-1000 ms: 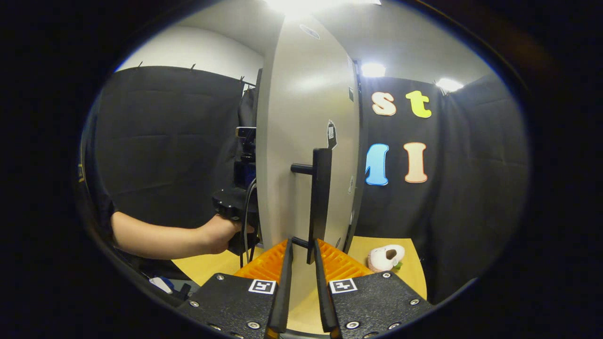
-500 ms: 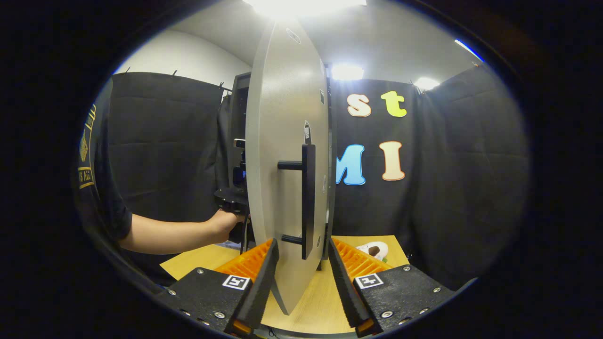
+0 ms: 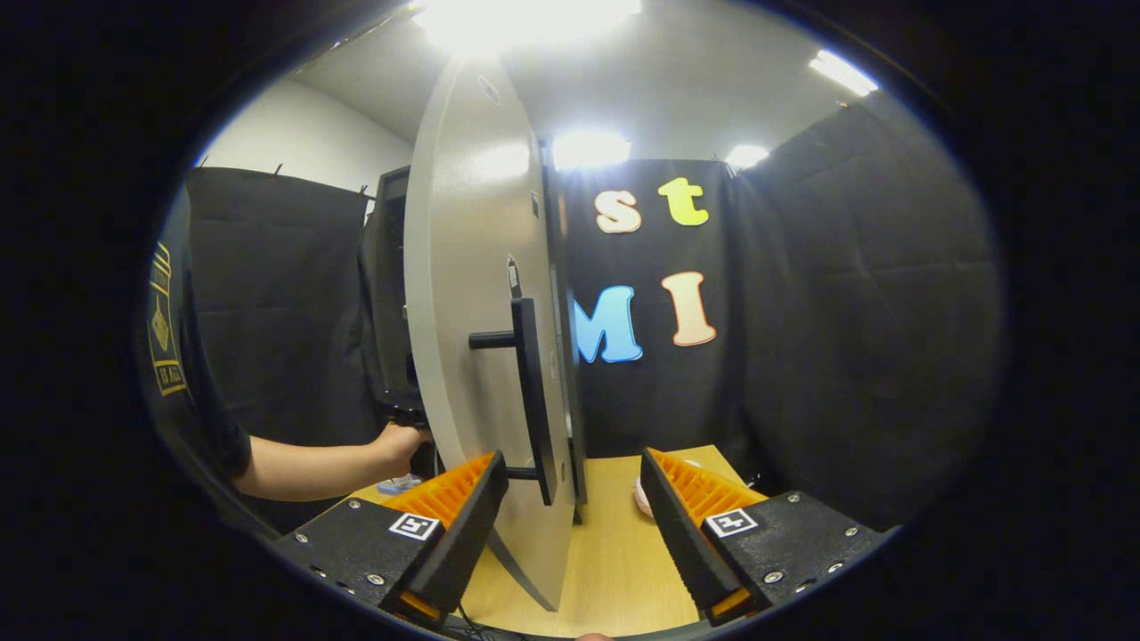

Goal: Open the cabinet door with the right hand, grasp the bottle in the cabinet with the left hand and place it on the coaster, then close the cabinet door with the right hand.

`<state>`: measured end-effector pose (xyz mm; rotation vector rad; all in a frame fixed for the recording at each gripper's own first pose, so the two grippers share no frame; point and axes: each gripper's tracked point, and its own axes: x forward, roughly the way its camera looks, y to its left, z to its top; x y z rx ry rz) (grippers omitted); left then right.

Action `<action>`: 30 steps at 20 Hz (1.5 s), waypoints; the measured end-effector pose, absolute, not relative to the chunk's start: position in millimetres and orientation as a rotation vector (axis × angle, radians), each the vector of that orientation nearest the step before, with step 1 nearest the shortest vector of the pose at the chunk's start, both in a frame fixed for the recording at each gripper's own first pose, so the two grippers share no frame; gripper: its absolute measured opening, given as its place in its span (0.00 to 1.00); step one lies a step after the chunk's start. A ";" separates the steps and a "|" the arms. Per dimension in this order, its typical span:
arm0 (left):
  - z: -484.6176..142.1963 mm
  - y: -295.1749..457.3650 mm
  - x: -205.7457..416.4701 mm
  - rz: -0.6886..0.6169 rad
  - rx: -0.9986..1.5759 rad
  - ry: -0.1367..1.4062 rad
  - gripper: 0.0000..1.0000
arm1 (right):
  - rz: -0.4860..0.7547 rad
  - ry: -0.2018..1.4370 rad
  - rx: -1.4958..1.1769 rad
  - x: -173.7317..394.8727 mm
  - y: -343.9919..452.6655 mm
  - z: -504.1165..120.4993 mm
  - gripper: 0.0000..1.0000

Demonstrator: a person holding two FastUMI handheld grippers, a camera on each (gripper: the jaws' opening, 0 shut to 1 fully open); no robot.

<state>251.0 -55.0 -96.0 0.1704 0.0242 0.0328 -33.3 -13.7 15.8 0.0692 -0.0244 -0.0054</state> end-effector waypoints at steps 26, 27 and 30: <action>-26.0 -0.1 149.1 0.123 0.151 -0.115 0.63 | -0.187 0.004 -0.068 46.6 -135.5 -12.5 0.94; -26.6 7.6 131.4 0.130 0.145 -0.113 0.65 | -0.174 0.012 -0.067 57.2 -133.9 -16.9 0.93; -27.9 29.9 86.1 0.163 0.152 -0.105 0.72 | -0.100 0.017 -0.034 83.6 -114.2 -23.5 0.93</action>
